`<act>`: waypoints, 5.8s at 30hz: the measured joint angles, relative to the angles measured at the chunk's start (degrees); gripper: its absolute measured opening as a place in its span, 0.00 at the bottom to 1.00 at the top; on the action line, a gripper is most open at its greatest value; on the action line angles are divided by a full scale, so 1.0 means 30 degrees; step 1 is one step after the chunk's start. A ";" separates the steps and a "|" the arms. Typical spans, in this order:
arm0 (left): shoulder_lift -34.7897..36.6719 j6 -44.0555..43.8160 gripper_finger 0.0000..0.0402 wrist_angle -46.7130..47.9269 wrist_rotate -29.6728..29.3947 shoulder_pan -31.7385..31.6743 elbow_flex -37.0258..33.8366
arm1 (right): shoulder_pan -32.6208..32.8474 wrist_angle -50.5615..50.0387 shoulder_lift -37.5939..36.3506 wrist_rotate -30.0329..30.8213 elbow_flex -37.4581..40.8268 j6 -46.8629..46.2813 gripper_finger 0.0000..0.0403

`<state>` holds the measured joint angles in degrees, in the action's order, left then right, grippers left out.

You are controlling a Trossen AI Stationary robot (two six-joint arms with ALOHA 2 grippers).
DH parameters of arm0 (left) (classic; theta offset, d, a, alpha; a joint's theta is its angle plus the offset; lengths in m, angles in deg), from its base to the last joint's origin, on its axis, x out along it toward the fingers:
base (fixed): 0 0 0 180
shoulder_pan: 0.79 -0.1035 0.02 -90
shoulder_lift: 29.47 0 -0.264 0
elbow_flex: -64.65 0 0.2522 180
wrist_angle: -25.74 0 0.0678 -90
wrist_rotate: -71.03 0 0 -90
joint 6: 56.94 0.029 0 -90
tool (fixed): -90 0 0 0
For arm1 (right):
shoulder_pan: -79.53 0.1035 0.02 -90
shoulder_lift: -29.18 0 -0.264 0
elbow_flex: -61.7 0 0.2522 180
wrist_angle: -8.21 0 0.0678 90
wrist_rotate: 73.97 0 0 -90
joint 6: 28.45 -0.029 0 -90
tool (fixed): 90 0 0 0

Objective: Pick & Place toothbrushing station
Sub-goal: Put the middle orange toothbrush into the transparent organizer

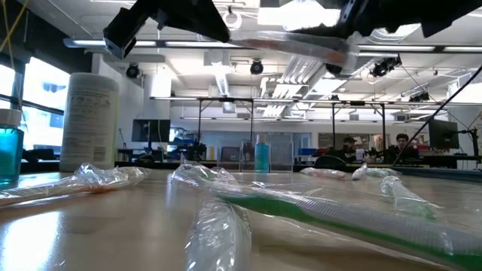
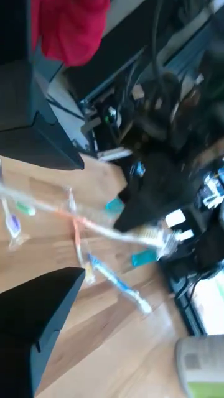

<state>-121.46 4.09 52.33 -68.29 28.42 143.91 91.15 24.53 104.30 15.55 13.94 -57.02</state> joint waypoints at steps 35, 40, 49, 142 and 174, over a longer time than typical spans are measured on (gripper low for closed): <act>-0.2271 0.7192 0.00 -0.3621 -0.0337 -0.1858 0.1188 | -0.2284 0.3811 0.3494 -0.4948 -0.0051 0.0121 0.57; -0.2280 0.6993 0.00 -0.3232 -0.0628 -0.1728 0.1198 | -0.2334 0.3585 0.3484 -0.4902 -0.0058 0.0186 0.57; -0.2244 0.5554 0.00 -0.2473 -0.1202 -0.1292 0.1239 | -0.2565 0.2947 0.2646 -0.7248 0.0000 -0.0088 0.57; -0.2244 0.8506 0.00 -0.5803 -0.0081 -0.1887 0.1217 | -0.2510 0.0889 0.2314 -0.3660 -0.0029 0.4892 0.05; -0.1370 -0.3094 0.46 -0.1764 0.1247 -0.1486 0.1217 | -0.2516 -0.4339 -0.1391 0.0875 0.0006 0.8660 0.05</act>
<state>-125.57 -5.19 47.04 -64.55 23.96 147.56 83.61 11.52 100.13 18.17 13.96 -31.04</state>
